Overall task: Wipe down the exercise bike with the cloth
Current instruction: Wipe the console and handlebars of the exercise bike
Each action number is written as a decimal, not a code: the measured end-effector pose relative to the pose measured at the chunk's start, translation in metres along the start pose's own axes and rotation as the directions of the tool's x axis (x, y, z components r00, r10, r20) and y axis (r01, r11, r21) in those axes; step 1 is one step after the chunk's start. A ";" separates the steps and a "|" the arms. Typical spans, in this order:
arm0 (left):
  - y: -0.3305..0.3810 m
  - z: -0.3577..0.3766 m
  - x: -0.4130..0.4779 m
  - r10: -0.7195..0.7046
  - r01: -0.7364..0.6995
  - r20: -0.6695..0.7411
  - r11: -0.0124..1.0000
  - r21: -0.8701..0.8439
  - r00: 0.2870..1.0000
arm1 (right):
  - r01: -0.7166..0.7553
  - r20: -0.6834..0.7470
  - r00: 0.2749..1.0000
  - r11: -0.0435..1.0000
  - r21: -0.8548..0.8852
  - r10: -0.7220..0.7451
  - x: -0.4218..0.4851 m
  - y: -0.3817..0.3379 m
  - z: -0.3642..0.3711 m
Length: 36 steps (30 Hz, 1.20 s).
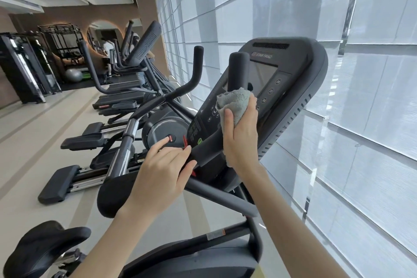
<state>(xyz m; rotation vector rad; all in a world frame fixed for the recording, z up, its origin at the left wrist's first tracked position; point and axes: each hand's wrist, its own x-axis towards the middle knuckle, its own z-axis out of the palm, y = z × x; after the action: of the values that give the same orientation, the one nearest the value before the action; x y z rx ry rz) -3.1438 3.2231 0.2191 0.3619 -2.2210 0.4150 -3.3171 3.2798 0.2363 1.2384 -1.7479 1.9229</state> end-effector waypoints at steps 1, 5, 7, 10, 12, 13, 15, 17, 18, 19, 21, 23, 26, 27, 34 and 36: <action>0.000 0.000 0.000 0.000 0.000 0.003 1.000 0.000 1.000 | 0.034 -0.006 0.999 0.997 -0.062 -0.035 0.009 -0.006 -0.003; 0.000 -0.002 0.000 -0.014 0.014 0.023 1.000 -0.009 1.000 | 0.158 -0.026 0.986 0.963 -0.218 -0.167 0.071 -0.036 -0.012; 0.000 -0.002 0.000 -0.016 0.016 0.024 1.000 -0.008 1.000 | 0.206 -0.002 0.977 0.952 -0.227 -0.212 0.095 -0.045 -0.014; 0.001 -0.002 0.001 -0.021 0.021 0.022 1.000 -0.010 1.000 | 0.162 -0.003 0.987 0.984 -0.077 -0.163 0.098 -0.041 -0.017; 0.002 -0.002 -0.001 -0.028 0.028 0.011 1.000 -0.007 1.000 | 0.069 -0.016 0.998 0.997 0.028 -0.068 0.082 -0.033 -0.015; 0.002 -0.001 -0.002 -0.031 0.031 0.004 1.000 0.000 1.000 | 0.032 -0.026 0.999 0.998 0.046 -0.031 0.072 -0.027 -0.013; 0.004 0.001 -0.004 -0.037 0.037 -0.009 0.999 0.012 0.999 | -0.020 -0.053 0.998 0.998 0.055 0.023 0.053 -0.017 -0.009; 0.005 0.002 -0.006 -0.040 0.040 -0.023 0.999 0.021 0.999 | -0.062 -0.084 0.994 0.996 0.065 0.067 0.030 -0.009 -0.003; 0.005 0.003 -0.007 -0.040 0.041 -0.031 0.999 0.025 0.999 | -0.067 -0.104 0.992 0.996 0.064 0.074 0.016 -0.006 0.001; 0.004 0.003 -0.009 -0.041 0.042 -0.039 0.999 0.027 0.998 | -0.054 -0.118 0.991 0.997 0.056 0.060 0.002 -0.005 0.007; 0.000 0.003 -0.013 -0.044 0.045 -0.053 0.999 0.019 0.998 | 0.019 -0.118 0.993 0.998 -0.053 -0.025 -0.025 -0.003 0.020; -0.004 0.003 -0.018 -0.037 0.038 -0.065 0.999 0.007 0.997 | 0.152 -0.050 0.984 0.953 -0.261 -0.171 -0.042 0.001 0.027; -0.010 0.003 -0.021 -0.005 0.004 -0.077 1.000 -0.012 0.997 | 0.397 0.129 0.915 0.796 -0.456 -0.383 -0.038 0.006 0.016; -0.012 0.003 -0.020 0.008 -0.010 -0.078 1.000 -0.023 0.997 | 0.487 0.201 0.870 0.722 -0.492 -0.449 -0.033 0.007 0.009; -0.024 0.002 -0.014 0.085 -0.091 -0.064 0.991 -0.100 0.994 | 0.704 0.389 0.697 0.472 -0.530 -0.603 -0.016 -0.012 0.001; -0.028 0.000 -0.017 0.092 -0.100 -0.067 0.988 -0.121 0.993 | 0.699 0.400 0.710 0.512 -0.498 -0.580 -0.019 -0.019 0.004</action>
<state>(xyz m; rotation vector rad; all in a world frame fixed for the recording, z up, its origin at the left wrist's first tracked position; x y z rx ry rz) -3.1228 3.2000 0.2107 0.1742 -2.1974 0.3328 -3.2910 3.2873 0.2347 1.5105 -1.4669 0.7156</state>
